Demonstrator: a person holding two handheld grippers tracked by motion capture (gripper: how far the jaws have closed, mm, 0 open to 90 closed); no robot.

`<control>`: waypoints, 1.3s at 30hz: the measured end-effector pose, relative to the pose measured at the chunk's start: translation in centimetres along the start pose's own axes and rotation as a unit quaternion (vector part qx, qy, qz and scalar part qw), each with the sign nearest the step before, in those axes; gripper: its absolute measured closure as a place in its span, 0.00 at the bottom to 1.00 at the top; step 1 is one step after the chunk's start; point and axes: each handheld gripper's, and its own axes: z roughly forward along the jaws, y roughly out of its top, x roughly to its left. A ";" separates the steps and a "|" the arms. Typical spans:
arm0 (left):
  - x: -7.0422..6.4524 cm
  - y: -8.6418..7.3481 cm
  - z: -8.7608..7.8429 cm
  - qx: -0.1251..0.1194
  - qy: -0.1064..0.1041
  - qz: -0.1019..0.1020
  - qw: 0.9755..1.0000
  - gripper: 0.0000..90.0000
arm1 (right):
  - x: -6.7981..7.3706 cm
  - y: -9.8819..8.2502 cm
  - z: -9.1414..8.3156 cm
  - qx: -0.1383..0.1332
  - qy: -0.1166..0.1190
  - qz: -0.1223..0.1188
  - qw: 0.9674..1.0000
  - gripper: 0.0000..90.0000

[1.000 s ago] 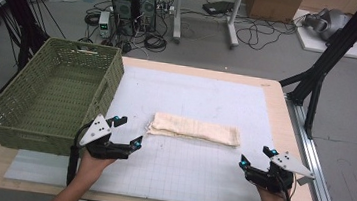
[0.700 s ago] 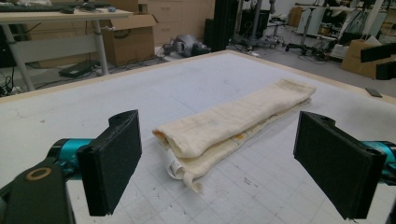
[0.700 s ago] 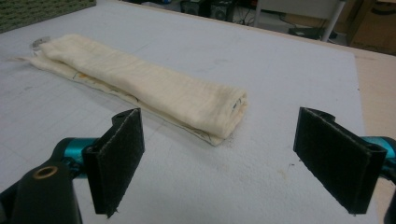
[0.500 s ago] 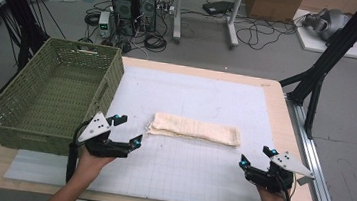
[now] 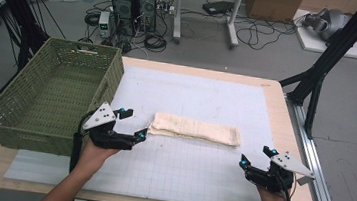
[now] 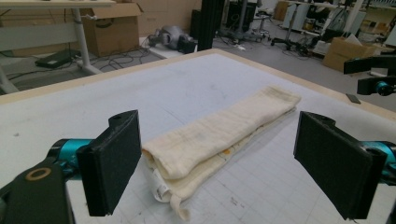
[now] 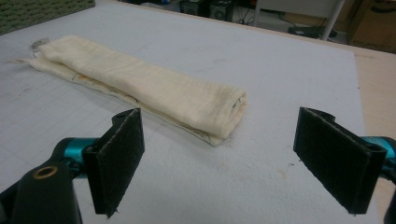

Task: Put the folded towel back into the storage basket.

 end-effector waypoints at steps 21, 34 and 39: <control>0.6 2.7 4.5 0.031 -0.012 -0.006 0.999 0.17 | -0.1 0.0 0.0 0.001 0.002 -0.001 1.000 0.17; 1.5 2.0 7.0 0.059 -0.001 -0.015 0.998 0.18 | 0.0 0.0 0.2 0.003 0.005 0.000 1.000 0.17; 1.8 1.4 7.8 0.074 0.005 -0.019 0.997 0.18 | 0.0 0.0 0.2 0.003 0.005 0.003 1.000 0.17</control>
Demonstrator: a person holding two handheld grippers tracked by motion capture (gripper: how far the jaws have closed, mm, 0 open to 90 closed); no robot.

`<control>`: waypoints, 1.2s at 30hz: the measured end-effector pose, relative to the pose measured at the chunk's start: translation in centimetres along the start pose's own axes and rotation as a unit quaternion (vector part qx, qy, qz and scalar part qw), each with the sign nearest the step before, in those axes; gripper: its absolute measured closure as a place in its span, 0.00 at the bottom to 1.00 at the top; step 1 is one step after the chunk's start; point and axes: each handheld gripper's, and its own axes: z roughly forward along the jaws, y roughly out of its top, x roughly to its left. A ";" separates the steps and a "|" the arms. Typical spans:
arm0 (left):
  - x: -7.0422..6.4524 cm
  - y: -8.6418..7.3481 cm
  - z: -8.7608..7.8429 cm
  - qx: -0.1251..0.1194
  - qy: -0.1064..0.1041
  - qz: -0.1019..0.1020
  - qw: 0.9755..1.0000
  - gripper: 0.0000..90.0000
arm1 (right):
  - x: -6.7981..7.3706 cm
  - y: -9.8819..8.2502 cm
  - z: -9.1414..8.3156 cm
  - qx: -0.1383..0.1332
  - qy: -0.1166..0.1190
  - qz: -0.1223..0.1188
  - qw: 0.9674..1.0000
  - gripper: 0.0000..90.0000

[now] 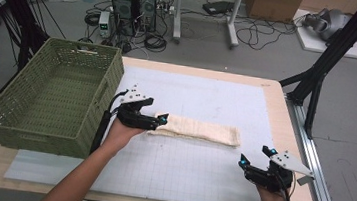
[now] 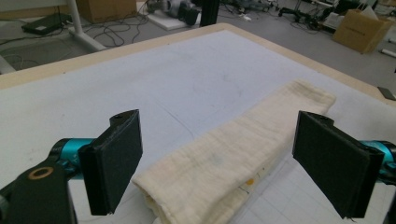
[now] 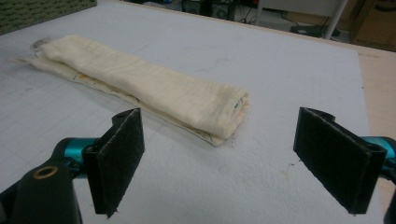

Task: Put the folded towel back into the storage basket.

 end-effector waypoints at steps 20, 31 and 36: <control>2.3 -2.4 3.5 0.107 0.047 -0.041 0.992 0.25 | -0.1 0.0 0.0 -0.002 0.000 -0.002 1.000 0.17; 2.6 -3.5 4.6 0.163 0.045 -0.053 0.984 0.32 | -0.1 -0.1 0.1 -0.001 0.000 0.000 1.000 0.17; 2.3 -3.7 4.8 0.177 0.049 -0.034 0.982 0.37 | -0.1 -0.1 0.1 0.000 0.000 0.001 1.000 0.17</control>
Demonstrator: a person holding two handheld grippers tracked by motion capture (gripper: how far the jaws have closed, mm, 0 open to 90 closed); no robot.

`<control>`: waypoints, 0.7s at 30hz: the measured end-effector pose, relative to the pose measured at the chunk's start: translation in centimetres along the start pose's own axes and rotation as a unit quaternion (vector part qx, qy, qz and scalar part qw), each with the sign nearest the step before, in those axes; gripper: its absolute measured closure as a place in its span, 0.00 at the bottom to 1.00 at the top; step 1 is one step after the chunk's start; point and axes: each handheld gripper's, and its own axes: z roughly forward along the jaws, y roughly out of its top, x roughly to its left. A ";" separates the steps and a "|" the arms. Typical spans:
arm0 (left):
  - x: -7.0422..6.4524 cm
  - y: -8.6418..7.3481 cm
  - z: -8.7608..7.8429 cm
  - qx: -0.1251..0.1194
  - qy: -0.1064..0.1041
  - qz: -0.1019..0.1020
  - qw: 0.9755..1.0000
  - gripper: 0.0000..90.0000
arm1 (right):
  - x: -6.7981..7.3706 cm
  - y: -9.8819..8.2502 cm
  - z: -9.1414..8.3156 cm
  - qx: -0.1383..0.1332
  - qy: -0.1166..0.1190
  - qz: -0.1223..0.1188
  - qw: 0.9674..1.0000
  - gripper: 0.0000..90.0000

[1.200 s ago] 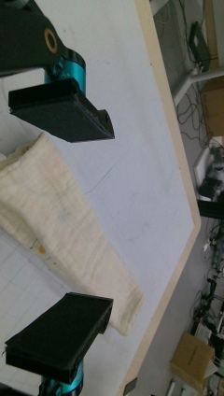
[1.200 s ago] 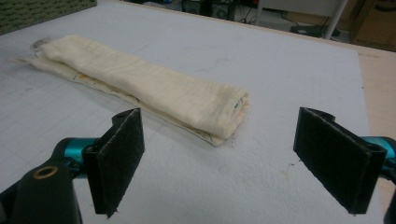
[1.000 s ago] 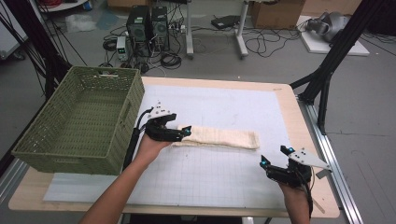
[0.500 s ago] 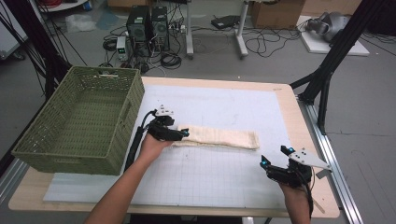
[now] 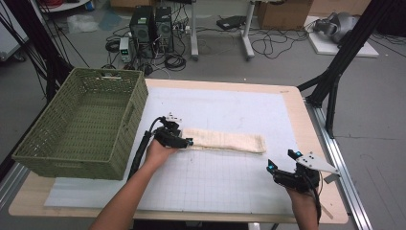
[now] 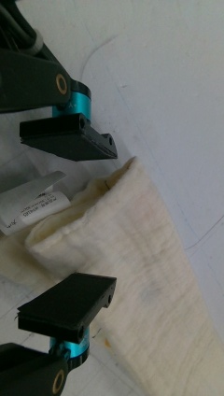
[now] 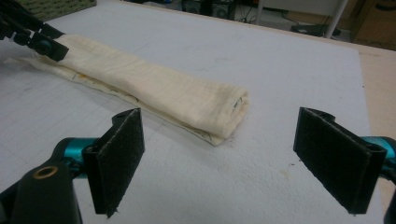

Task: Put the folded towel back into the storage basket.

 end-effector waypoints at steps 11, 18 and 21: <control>-0.5 0.0 -0.3 0.011 -0.003 0.027 1.000 0.62 | 0.0 0.0 0.1 0.004 -0.001 0.000 1.000 0.17; -1.0 -0.2 -0.4 0.002 -0.024 0.039 0.999 0.88 | 0.0 -0.1 0.1 0.004 0.001 -0.002 1.000 0.17; -0.9 -0.4 -0.5 -0.010 -0.025 0.033 0.999 0.89 | 0.0 -0.1 0.1 0.003 0.001 -0.001 1.000 0.17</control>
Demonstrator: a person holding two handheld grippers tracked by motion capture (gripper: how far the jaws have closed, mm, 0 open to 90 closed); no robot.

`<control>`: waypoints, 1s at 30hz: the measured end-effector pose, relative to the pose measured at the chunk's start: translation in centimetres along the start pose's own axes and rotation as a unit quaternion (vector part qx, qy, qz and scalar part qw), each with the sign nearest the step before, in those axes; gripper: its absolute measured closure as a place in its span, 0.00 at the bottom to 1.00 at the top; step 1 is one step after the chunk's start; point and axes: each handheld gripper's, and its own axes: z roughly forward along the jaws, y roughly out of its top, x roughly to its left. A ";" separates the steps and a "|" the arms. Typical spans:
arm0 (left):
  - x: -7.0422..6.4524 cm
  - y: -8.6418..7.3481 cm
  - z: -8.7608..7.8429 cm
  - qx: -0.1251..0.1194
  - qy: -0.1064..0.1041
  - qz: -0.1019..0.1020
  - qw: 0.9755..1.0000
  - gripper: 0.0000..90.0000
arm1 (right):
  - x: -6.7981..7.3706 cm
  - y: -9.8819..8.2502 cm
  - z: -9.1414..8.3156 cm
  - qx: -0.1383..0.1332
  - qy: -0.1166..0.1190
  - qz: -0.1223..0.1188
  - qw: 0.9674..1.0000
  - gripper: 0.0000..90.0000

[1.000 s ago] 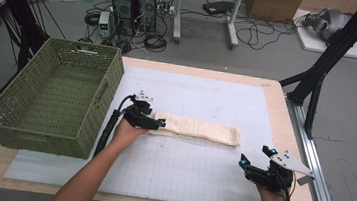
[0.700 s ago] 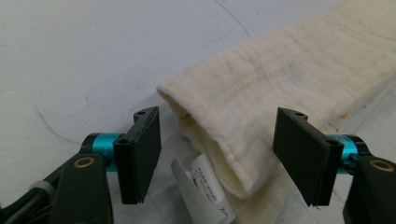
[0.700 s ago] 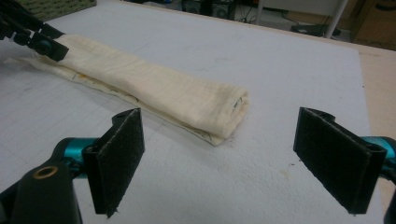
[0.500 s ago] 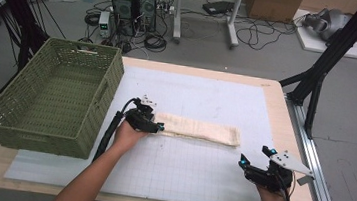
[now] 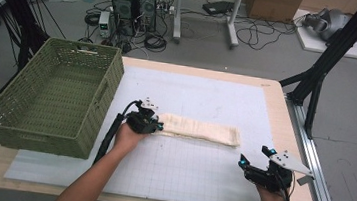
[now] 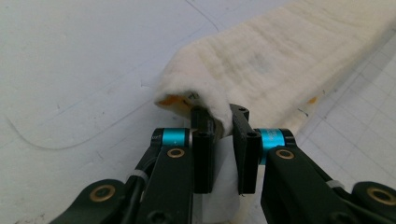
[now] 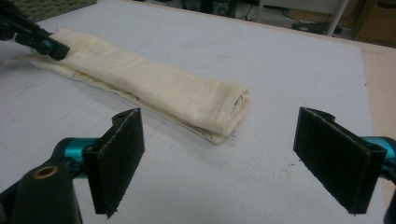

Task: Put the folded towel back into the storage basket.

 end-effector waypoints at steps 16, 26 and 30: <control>-0.8 0.5 -2.7 -0.086 -0.028 0.024 0.996 0.90 | 0.1 0.2 0.2 -0.010 0.003 -0.002 1.000 0.17; -1.2 0.3 -3.7 -0.104 -0.039 0.026 0.993 0.90 | -0.2 0.8 0.8 -0.016 0.009 0.012 1.000 0.17; -1.0 -0.1 -3.9 -0.108 -0.037 0.023 0.993 0.89 | -0.9 1.0 1.9 -0.004 0.015 0.017 1.000 0.17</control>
